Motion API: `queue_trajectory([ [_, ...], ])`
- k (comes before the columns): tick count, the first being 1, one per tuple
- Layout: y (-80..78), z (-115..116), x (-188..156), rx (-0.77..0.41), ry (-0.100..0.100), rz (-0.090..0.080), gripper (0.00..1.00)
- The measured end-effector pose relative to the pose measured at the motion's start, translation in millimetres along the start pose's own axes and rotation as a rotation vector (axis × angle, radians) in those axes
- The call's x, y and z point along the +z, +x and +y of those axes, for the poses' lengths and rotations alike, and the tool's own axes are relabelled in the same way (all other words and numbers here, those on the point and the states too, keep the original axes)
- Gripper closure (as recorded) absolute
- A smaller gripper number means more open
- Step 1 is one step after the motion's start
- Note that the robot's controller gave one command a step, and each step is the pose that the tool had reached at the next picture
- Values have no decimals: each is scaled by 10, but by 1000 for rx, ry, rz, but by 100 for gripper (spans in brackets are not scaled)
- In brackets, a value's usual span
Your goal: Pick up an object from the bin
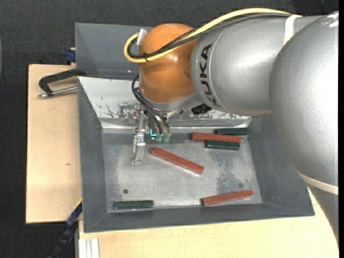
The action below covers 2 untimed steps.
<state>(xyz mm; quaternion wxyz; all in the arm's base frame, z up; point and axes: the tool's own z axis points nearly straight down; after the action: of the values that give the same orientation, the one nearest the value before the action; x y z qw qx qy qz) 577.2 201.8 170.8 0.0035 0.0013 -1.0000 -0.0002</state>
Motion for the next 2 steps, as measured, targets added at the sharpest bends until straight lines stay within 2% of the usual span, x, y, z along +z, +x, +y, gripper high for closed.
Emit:
queue_trajectory([
  [1, -21, -9, -50, 2, -2, -8, 0],
  [2, -14, -154, 359, -82, -2, -13, 0],
])
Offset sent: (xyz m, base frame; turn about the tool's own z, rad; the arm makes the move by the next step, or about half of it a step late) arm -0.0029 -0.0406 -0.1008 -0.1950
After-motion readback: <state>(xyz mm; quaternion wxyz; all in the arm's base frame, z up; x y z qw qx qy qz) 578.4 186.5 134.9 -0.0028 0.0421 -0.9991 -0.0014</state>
